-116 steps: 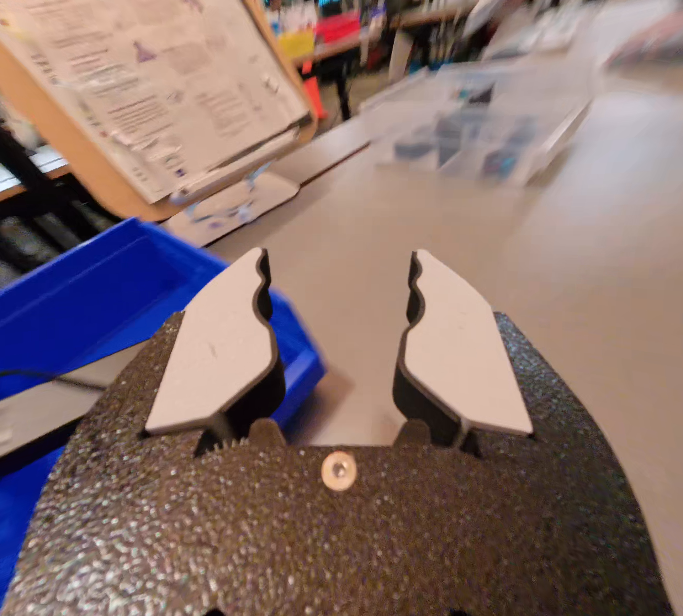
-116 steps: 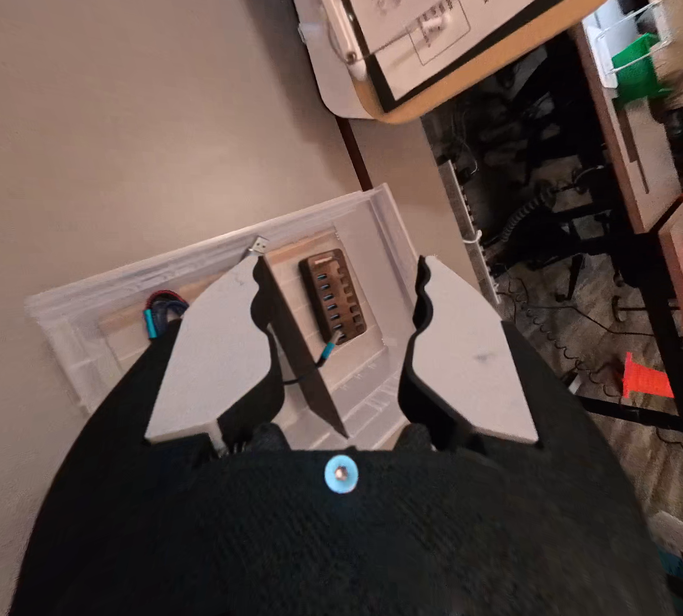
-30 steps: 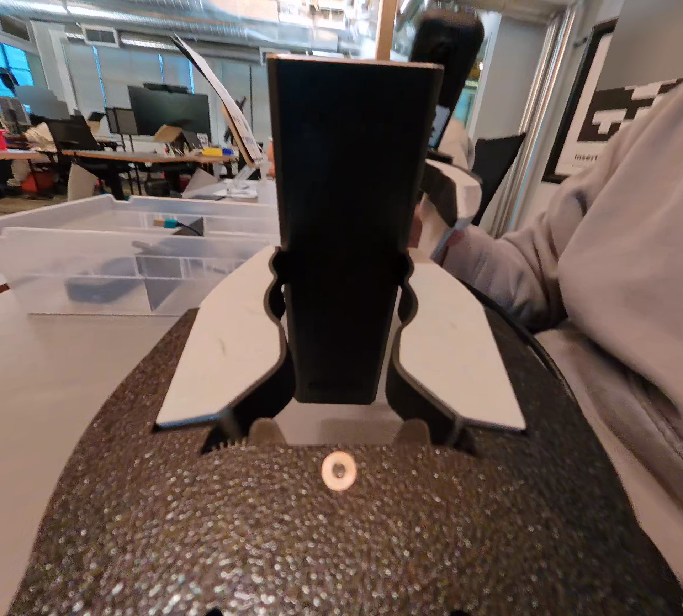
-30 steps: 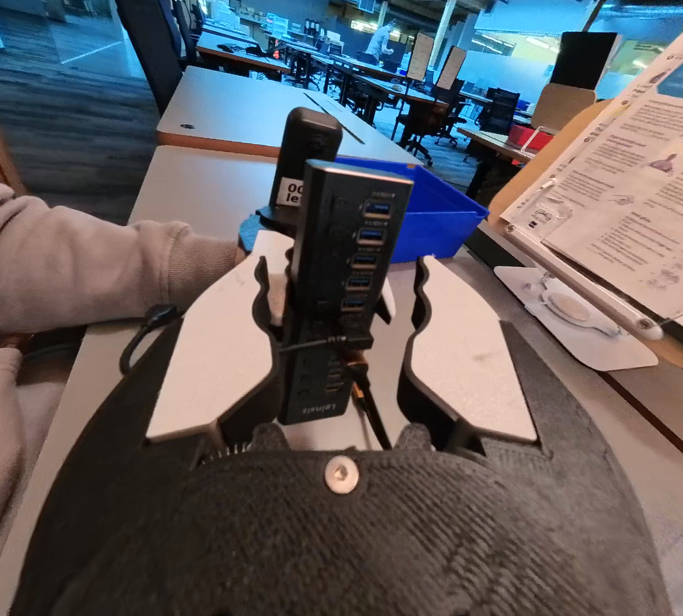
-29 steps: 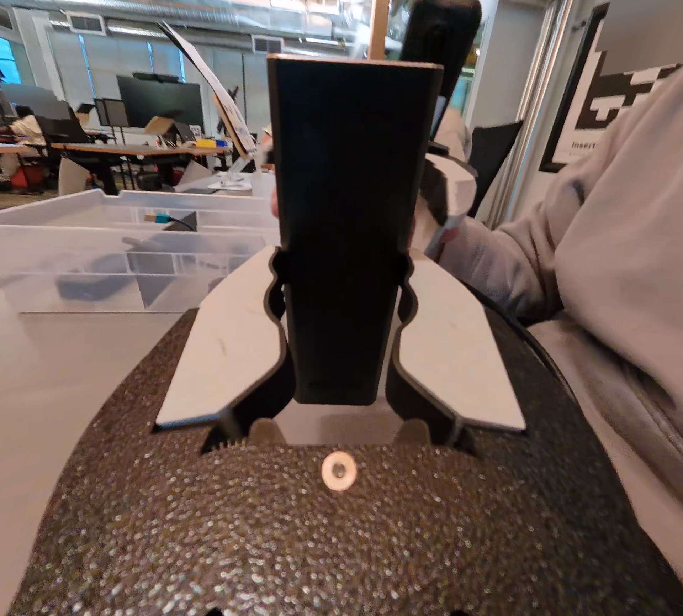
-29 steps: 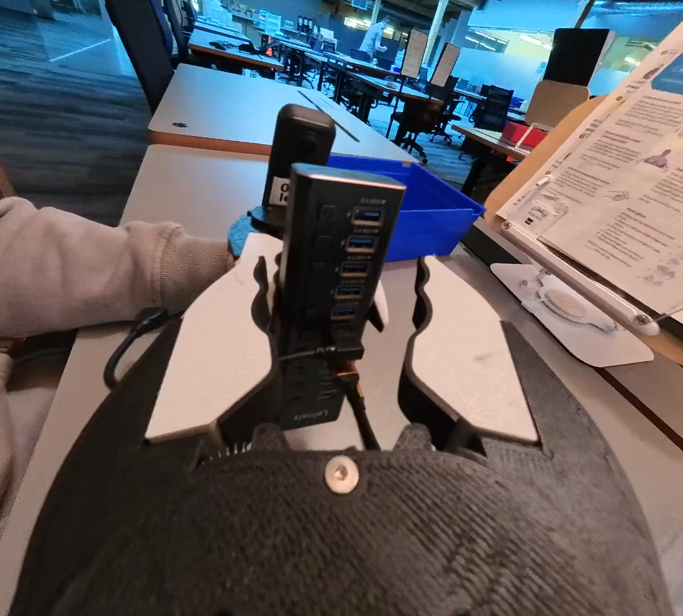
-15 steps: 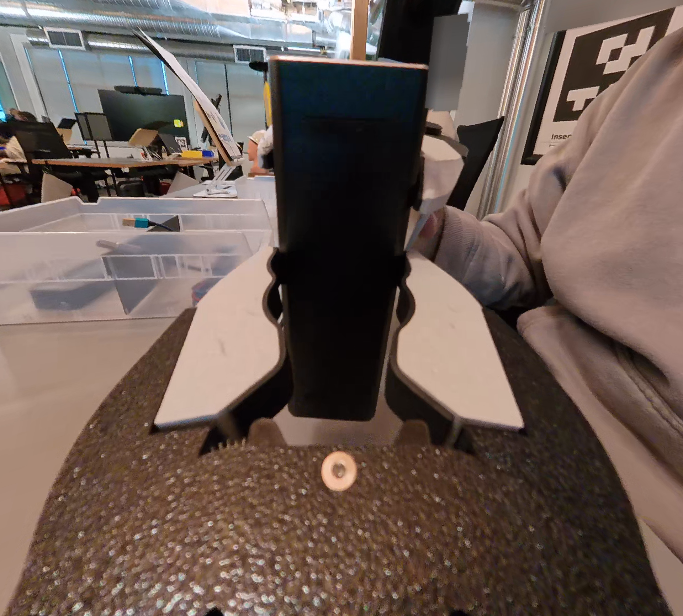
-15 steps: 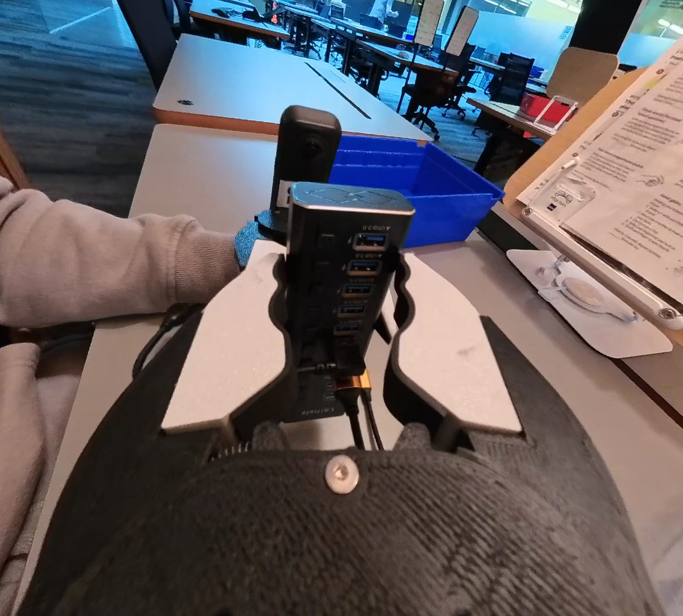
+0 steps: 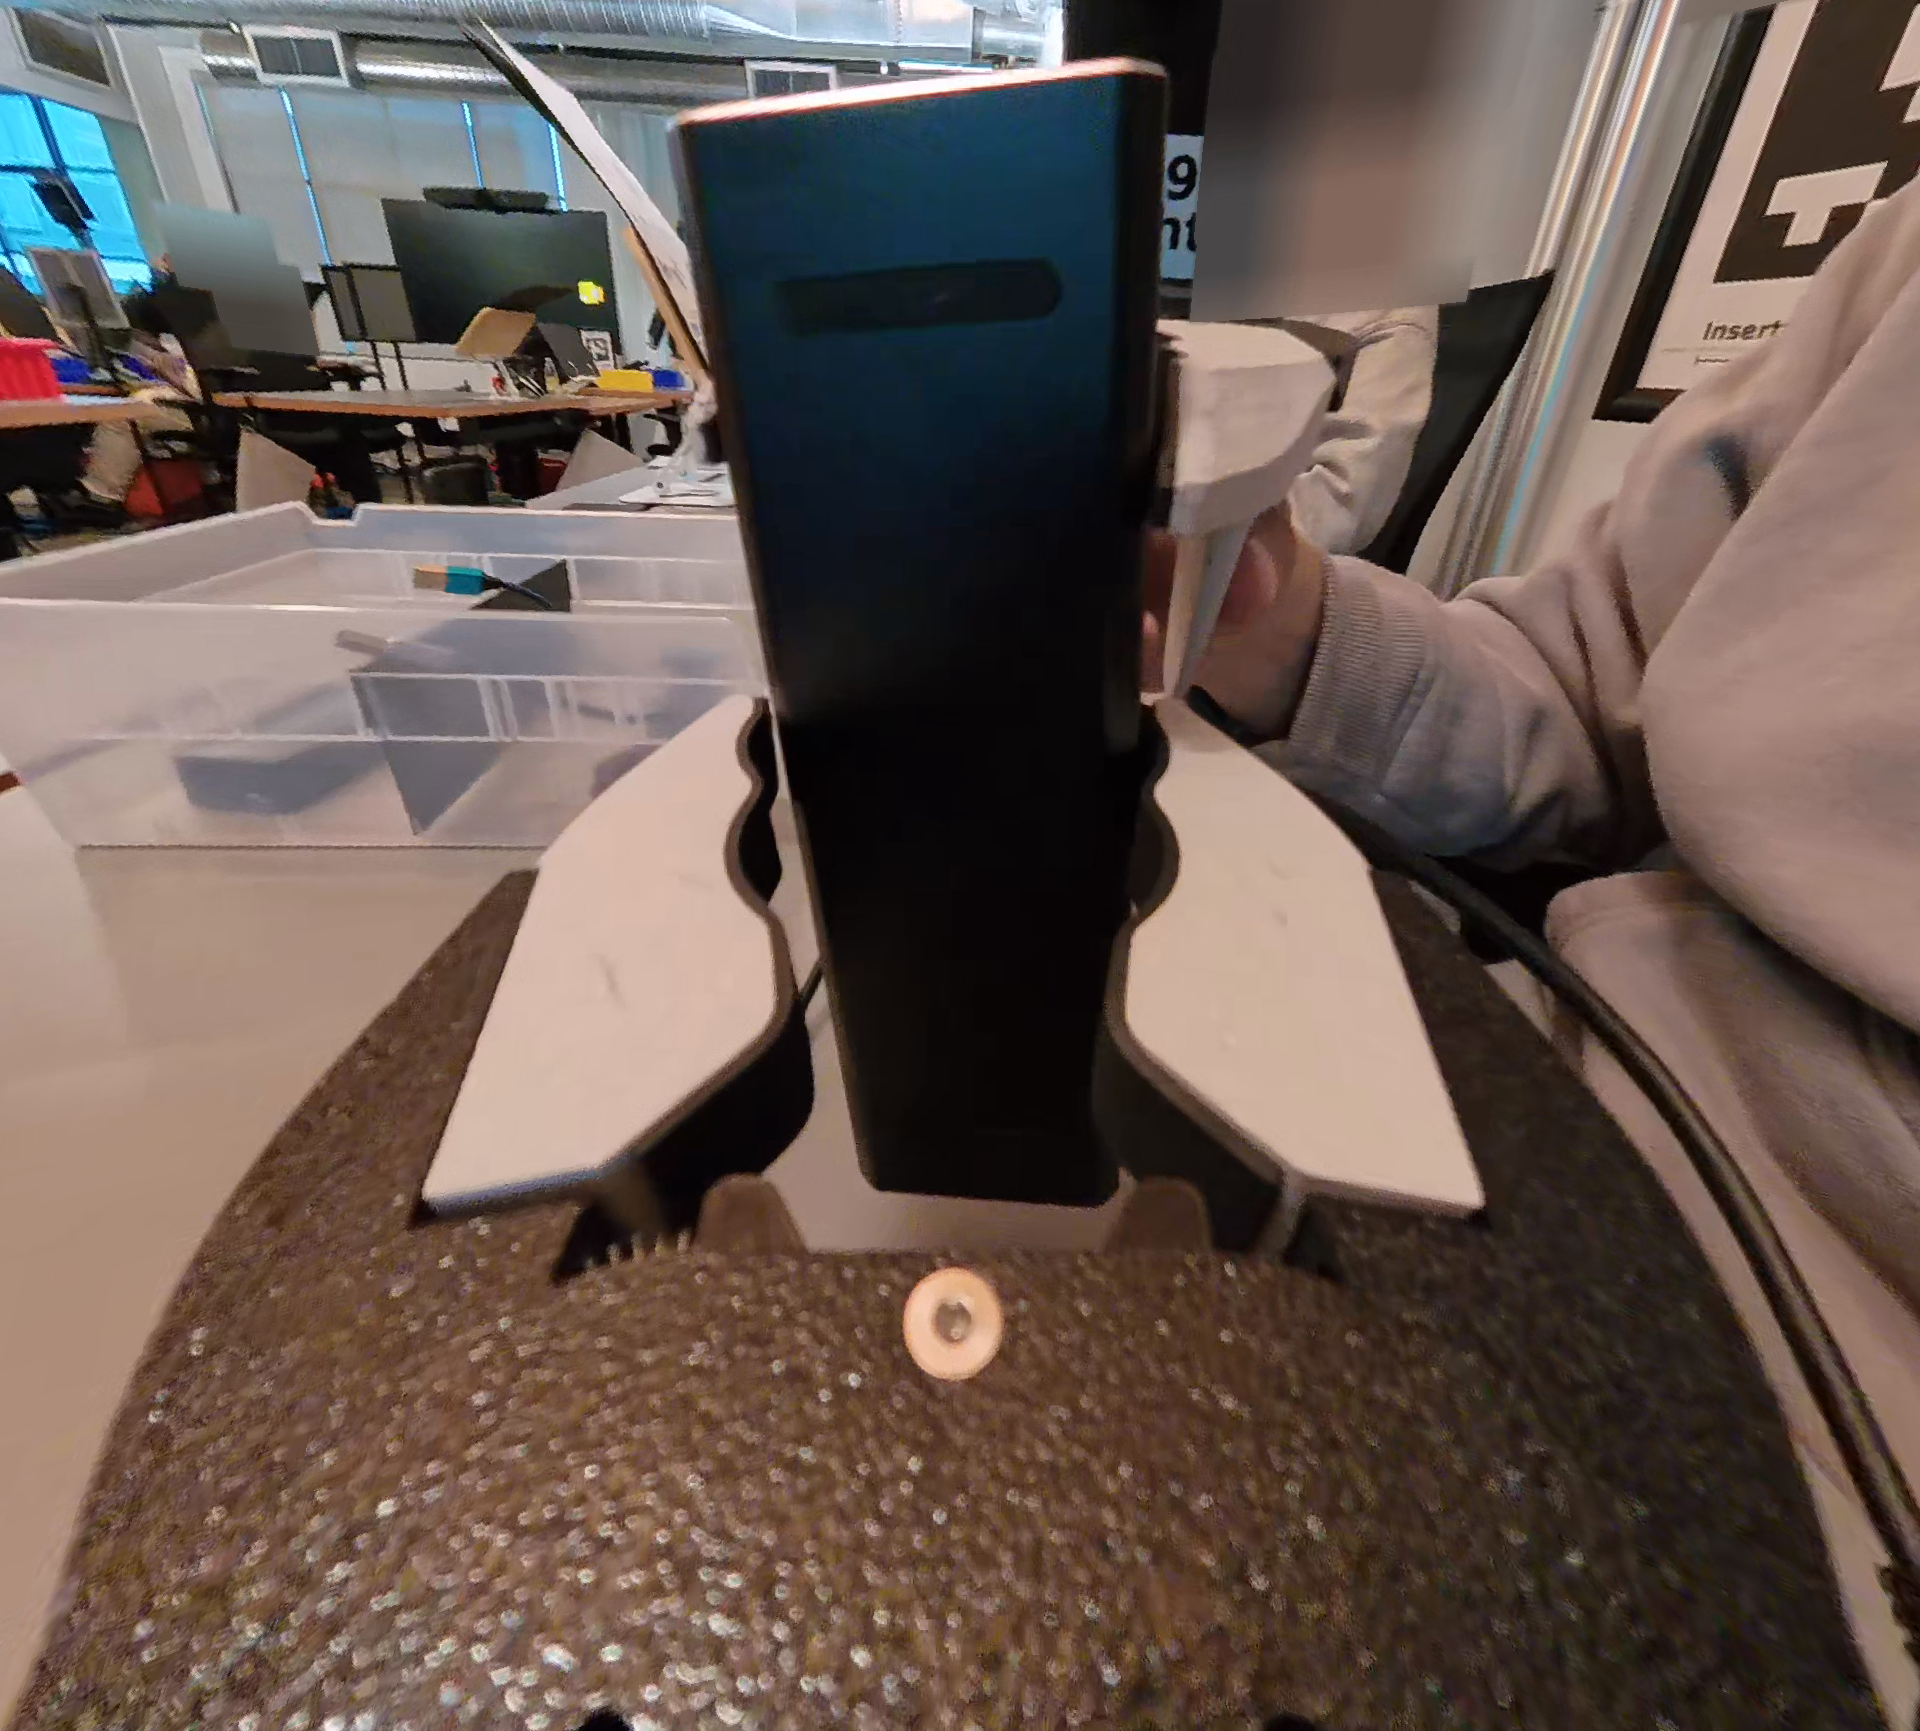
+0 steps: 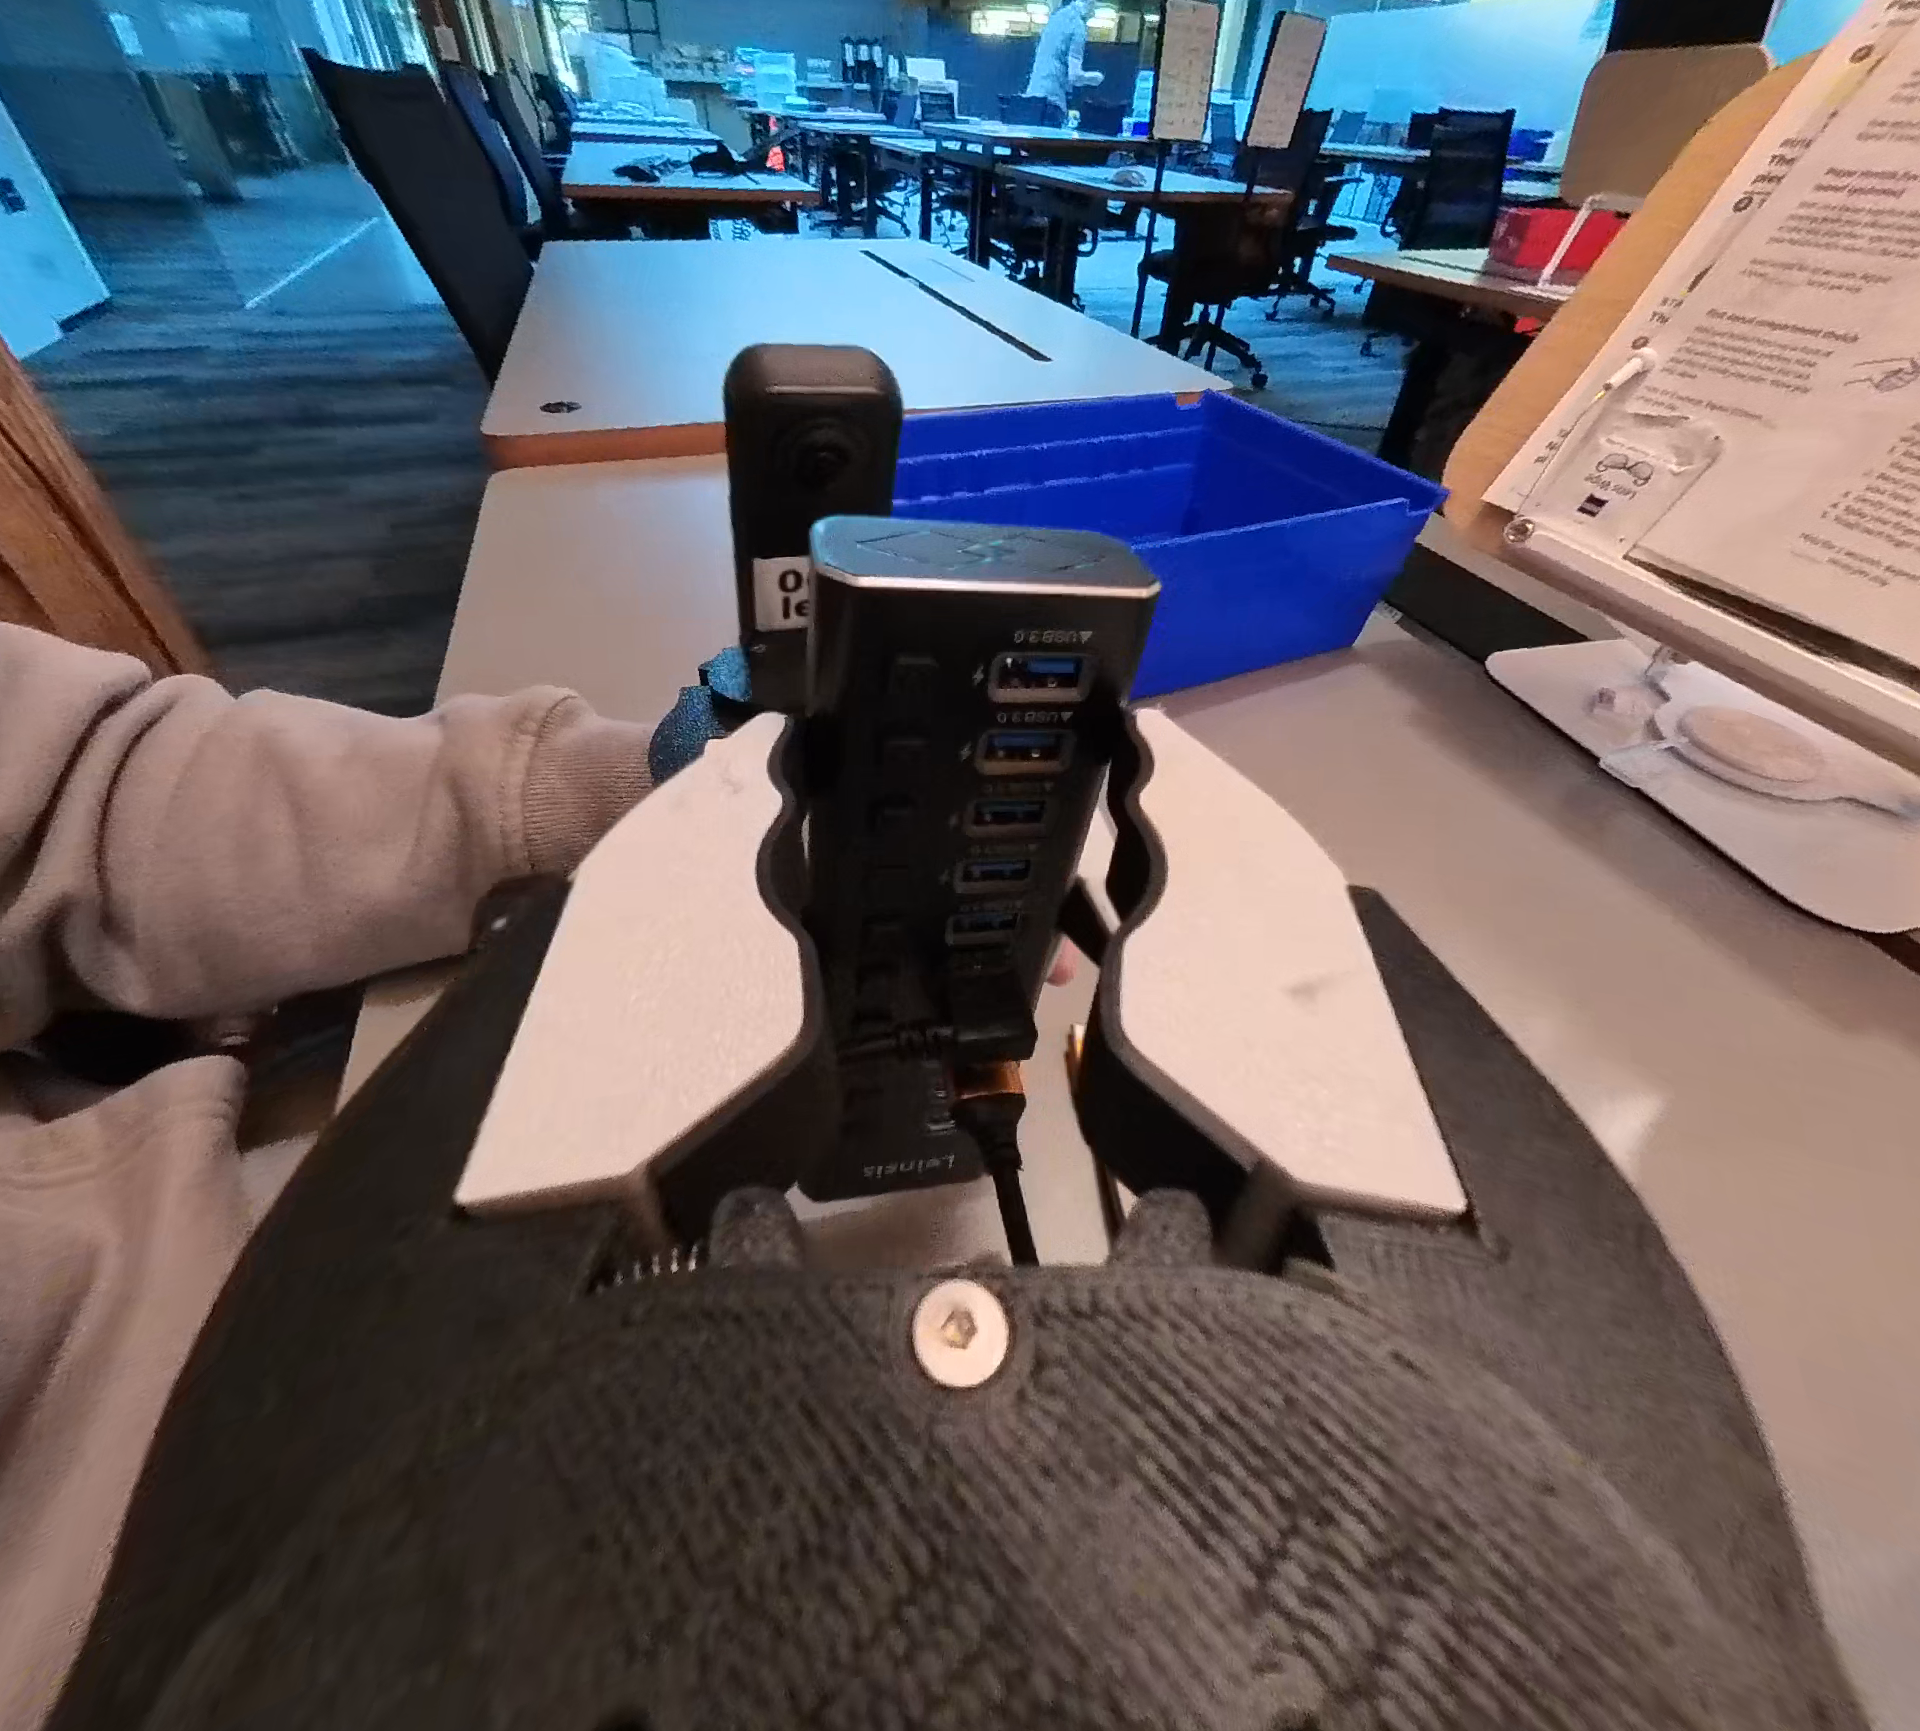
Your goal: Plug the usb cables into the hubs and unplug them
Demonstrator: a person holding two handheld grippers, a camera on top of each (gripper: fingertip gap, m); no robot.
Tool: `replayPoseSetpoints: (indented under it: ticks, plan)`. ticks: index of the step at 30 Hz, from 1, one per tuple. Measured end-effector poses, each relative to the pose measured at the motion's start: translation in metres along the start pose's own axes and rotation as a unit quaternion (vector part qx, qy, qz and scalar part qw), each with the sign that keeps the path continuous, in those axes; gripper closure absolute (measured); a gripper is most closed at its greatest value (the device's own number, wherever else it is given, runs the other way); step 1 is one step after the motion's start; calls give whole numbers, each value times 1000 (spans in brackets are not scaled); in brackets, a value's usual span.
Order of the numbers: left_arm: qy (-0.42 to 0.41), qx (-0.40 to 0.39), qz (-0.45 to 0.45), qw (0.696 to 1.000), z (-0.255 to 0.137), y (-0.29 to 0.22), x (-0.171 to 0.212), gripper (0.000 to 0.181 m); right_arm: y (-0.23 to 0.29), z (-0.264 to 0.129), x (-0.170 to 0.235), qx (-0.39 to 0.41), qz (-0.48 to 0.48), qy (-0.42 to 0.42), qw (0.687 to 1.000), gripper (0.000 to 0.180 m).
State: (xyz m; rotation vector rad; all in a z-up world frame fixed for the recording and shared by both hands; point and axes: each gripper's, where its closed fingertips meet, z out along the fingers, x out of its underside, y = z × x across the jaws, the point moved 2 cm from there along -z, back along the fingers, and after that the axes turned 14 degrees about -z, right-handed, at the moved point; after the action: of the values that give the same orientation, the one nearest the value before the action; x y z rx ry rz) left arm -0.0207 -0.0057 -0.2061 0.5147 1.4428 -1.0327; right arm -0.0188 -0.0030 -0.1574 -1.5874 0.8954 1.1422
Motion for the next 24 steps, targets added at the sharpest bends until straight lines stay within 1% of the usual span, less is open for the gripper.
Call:
replayPoseSetpoints:
  ticks: [2,5,7,10,14,18,24]
  plan:
    - [10,-3,-14,1000,1,1,3,119,-2,0,3,6,-3,12,1000,123]
    - [11,-23,-31,999,1,7,4,117,-8,-4,3,19,-1,16,1000,123]
    - [14,-23,-42,999,0,8,4,117,-9,-6,3,12,5,12,1000,123]
    - [60,-26,-42,997,-3,11,16,121,-11,-9,3,3,9,8,1000,123]
    - [75,-38,-16,996,3,10,20,120,-11,-7,4,0,26,-7,1000,123]
    - [90,-64,10,994,7,13,23,120,-8,-4,7,1,4,6,1000,124]
    - [112,-87,14,990,7,19,30,121,-9,-6,14,-13,-12,20,1000,124]
